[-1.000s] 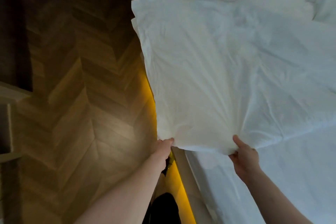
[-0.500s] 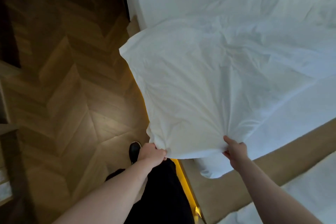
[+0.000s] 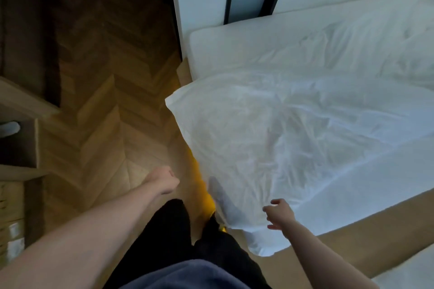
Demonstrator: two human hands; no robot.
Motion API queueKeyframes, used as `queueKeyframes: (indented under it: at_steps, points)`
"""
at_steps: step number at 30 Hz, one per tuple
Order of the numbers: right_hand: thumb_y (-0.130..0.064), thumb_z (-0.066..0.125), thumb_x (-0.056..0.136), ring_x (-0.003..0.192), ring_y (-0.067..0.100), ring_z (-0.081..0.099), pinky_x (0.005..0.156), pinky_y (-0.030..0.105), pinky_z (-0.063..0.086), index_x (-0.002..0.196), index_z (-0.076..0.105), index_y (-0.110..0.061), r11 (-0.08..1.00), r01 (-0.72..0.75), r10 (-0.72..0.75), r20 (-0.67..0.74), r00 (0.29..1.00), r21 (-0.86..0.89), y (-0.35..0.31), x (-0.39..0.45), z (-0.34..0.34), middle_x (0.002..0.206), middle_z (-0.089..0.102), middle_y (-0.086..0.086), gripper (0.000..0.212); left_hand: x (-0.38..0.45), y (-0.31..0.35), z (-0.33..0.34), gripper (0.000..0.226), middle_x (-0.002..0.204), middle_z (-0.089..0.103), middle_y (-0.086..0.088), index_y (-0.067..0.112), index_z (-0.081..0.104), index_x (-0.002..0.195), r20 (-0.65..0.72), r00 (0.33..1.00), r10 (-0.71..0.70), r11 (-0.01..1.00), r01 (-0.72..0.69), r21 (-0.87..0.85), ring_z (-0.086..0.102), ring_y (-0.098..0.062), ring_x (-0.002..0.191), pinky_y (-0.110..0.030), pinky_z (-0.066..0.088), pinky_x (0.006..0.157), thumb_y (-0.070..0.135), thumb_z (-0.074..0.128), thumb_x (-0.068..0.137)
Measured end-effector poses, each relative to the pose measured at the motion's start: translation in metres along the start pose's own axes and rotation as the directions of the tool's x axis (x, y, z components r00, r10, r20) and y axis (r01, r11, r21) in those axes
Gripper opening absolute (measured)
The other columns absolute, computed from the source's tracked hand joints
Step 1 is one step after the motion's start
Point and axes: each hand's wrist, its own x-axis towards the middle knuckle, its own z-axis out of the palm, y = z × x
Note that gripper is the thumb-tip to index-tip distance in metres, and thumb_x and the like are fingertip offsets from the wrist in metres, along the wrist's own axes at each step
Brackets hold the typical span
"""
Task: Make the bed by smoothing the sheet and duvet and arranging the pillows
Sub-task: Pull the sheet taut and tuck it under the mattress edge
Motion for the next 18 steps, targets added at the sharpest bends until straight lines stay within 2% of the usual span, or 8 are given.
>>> queueKeyframes:
  at_steps: [1,3,5,7,9,12,16,18]
  points:
    - [-0.015,0.069,0.088,0.095,0.029,0.068,0.058,0.036,0.061,0.137,0.050,-0.014,0.999,0.035,-0.035,0.003,0.999,0.006,-0.019,-0.003,-0.002,0.110,0.064,0.014,0.053,0.008,0.002,-0.018,0.010,0.088,0.069,0.004,0.025,0.065,0.078,-0.043,0.999,-0.001,1.000,0.000,-0.030,0.063,-0.020,0.082,-0.029,0.055,0.078,0.034,0.066,0.074]
    - [-0.014,0.070,0.087,0.096,0.028,0.068,0.058,0.035,0.060,0.135,0.051,-0.014,0.995,0.095,-0.095,0.004,0.995,0.041,-0.062,-0.005,-0.006,0.105,0.066,0.014,0.051,0.020,0.008,-0.054,0.008,0.091,0.070,0.006,0.030,0.068,0.082,-0.103,0.995,0.005,0.998,-0.011,-0.058,0.064,-0.017,0.087,-0.030,0.055,0.079,0.035,0.067,0.076]
    - [-0.012,0.069,0.088,0.097,0.028,0.069,0.064,0.038,0.061,0.134,0.051,-0.013,0.985,0.150,-0.151,0.006,0.989,0.091,-0.104,-0.007,-0.010,0.097,0.067,0.013,0.049,0.030,0.015,-0.083,0.007,0.092,0.069,0.008,0.032,0.069,0.085,-0.144,0.989,0.024,0.998,-0.033,-0.061,0.064,-0.016,0.089,-0.030,0.054,0.078,0.036,0.068,0.079]
    - [-0.010,0.068,0.090,0.088,0.026,0.067,0.074,0.044,0.063,0.132,0.050,-0.013,0.970,0.182,-0.188,0.022,0.982,0.163,-0.150,-0.003,-0.012,0.090,0.065,0.012,0.046,0.050,0.024,-0.114,0.009,0.095,0.069,0.007,0.032,0.068,0.089,-0.166,0.986,0.025,0.996,-0.038,-0.076,0.064,-0.017,0.092,-0.033,0.056,0.083,0.037,0.070,0.082]
    - [-0.010,0.068,0.091,0.083,0.025,0.065,0.080,0.046,0.062,0.133,0.050,-0.012,0.953,0.218,-0.231,0.038,0.972,0.208,-0.196,0.004,-0.010,0.093,0.065,0.012,0.046,0.075,0.037,-0.140,0.012,0.098,0.069,0.006,0.031,0.068,0.091,-0.160,0.987,0.025,0.995,-0.039,-0.089,0.064,-0.017,0.094,-0.036,0.057,0.087,0.037,0.072,0.082]
    - [-0.015,0.069,0.091,0.091,0.026,0.069,0.080,0.046,0.063,0.136,0.049,-0.013,0.941,0.248,-0.260,0.023,0.965,0.229,-0.261,0.027,-0.002,0.105,0.066,0.010,0.049,0.124,0.063,-0.175,0.015,0.101,0.067,0.005,0.030,0.066,0.096,-0.160,0.985,0.060,0.993,-0.075,-0.093,0.063,-0.018,0.097,-0.038,0.057,0.088,0.037,0.071,0.084]
    - [-0.016,0.069,0.092,0.099,0.030,0.070,0.082,0.048,0.063,0.142,0.045,-0.013,0.942,0.234,-0.237,-0.014,0.971,0.239,-0.339,0.066,0.015,0.112,0.064,0.008,0.056,0.201,0.105,-0.207,0.023,0.111,0.066,0.005,0.029,0.065,0.104,-0.122,0.985,0.123,0.986,-0.136,-0.096,0.061,-0.018,0.101,-0.030,0.050,0.084,0.036,0.071,0.083]
    - [-0.016,0.068,0.093,0.099,0.029,0.069,0.080,0.046,0.063,0.144,0.042,-0.014,0.949,0.221,-0.222,-0.020,0.975,0.224,-0.374,0.085,0.023,0.118,0.062,0.009,0.058,0.241,0.125,-0.216,0.029,0.123,0.064,0.003,0.026,0.065,0.113,-0.096,0.985,0.140,0.986,-0.148,-0.077,0.058,-0.021,0.114,-0.028,0.045,0.087,0.032,0.069,0.085]
